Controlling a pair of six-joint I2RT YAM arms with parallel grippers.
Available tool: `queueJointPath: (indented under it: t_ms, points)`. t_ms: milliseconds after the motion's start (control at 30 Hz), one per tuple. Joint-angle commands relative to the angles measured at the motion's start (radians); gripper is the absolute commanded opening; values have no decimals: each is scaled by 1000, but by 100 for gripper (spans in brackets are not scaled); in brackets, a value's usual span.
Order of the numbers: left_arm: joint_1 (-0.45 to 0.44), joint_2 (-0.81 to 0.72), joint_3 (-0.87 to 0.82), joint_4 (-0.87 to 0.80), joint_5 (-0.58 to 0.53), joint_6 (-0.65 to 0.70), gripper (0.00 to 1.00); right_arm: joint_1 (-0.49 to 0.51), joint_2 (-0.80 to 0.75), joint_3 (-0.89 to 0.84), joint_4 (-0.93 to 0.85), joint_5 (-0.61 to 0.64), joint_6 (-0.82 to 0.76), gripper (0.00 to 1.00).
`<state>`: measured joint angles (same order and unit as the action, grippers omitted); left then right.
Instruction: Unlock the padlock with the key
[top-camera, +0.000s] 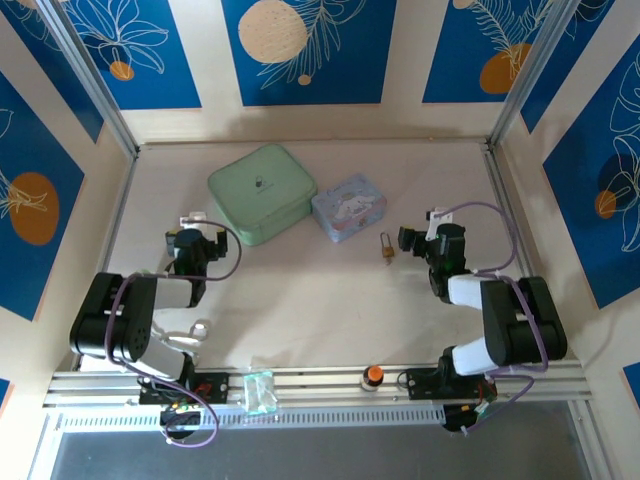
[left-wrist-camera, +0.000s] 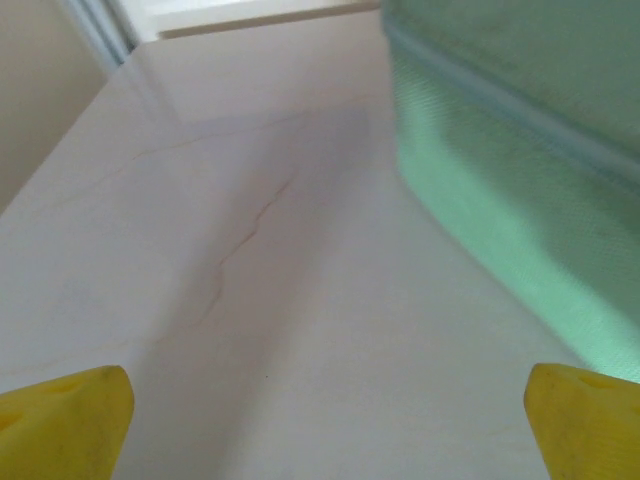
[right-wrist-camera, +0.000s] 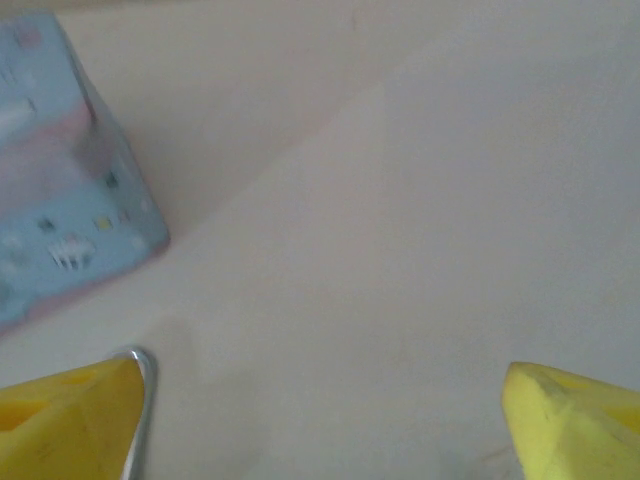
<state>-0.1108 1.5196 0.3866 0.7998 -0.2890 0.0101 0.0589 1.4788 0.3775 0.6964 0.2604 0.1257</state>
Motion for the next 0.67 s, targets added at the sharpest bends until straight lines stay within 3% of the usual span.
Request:
queueJointPath:
  t_ms: [0,67,633]
  points:
    - [32,58,-36,215,139,16,99,-31,45,25,154,-66,-14,99]
    - [39,36,-30,155,123,-7,99,-47,49,25,154,-80,-5,99]
    - [36,44,-31,177,119,5,99,-48,43,31,129,-79,-6,99]
